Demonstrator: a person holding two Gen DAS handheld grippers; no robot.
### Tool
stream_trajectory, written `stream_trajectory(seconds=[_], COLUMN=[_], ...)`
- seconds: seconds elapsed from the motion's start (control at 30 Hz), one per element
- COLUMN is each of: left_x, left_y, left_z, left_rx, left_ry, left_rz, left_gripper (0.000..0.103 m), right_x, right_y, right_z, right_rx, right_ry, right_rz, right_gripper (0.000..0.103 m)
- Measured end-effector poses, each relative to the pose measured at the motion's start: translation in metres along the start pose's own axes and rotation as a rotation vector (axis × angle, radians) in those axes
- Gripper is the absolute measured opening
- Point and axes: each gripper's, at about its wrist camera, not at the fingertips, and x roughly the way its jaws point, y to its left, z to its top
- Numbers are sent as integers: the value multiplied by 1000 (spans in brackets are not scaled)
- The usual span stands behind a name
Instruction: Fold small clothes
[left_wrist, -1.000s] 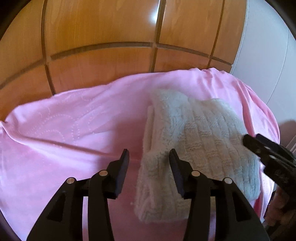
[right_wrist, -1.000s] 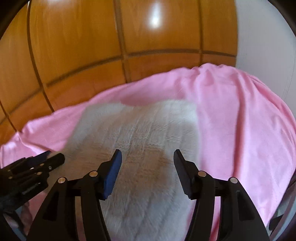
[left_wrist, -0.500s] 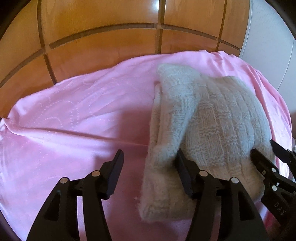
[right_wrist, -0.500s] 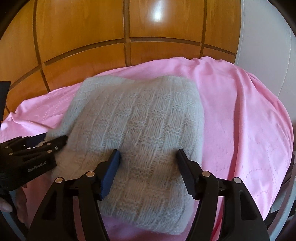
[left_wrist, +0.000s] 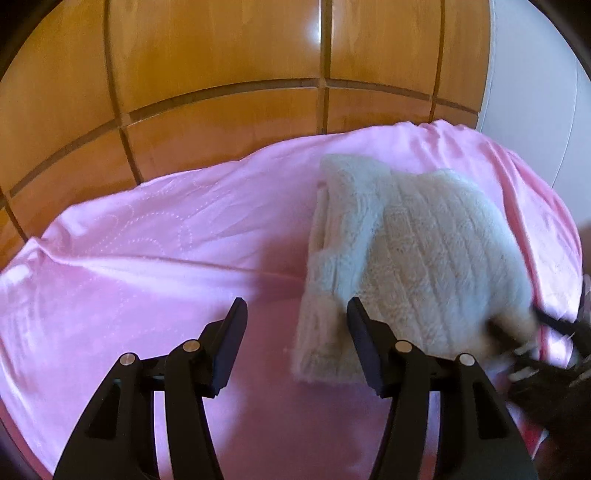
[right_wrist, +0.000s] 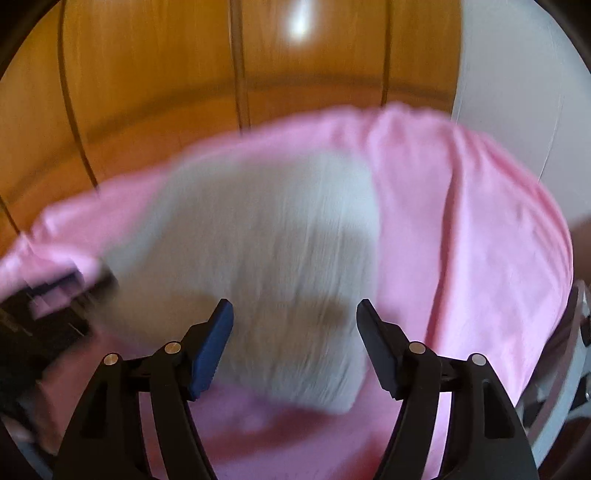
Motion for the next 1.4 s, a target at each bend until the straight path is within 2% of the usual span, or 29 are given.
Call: stream_trajectory(seconds=[0.07, 0.13, 0.2, 0.43, 0.7, 1.07, 1.4], left_x=[-11, -22, -32, -62, -92, -104, -109], left_y=[2, 4, 6, 12, 18, 22, 20], left_z=[-2, -3, -5, -15, -25, -37, -41], left_rx=[-15, -17, -19, -40, -71, -97, -97], left_ry=[-21, -50, -71, -120, -166, -168, -162], left_rz=[-10, -7, -11, -6, 25, 70, 80], left_gripper=[57, 61, 61, 70, 81, 94, 97], right_x=[8, 2, -7, -44, -74, -82, -85], right_y=[0, -4, -6, 6, 10, 28, 25], right_z=[-9, -7, -3, -2, -7, -26, -24], right_rx=[24, 66, 84, 85, 138, 105, 113], right_ry=[8, 7, -17, -107, -146, -155, -174], right_rz=[-27, -6, -7, -34, -93, -113, -113], right_gripper=[75, 78, 78, 91, 97, 98, 98])
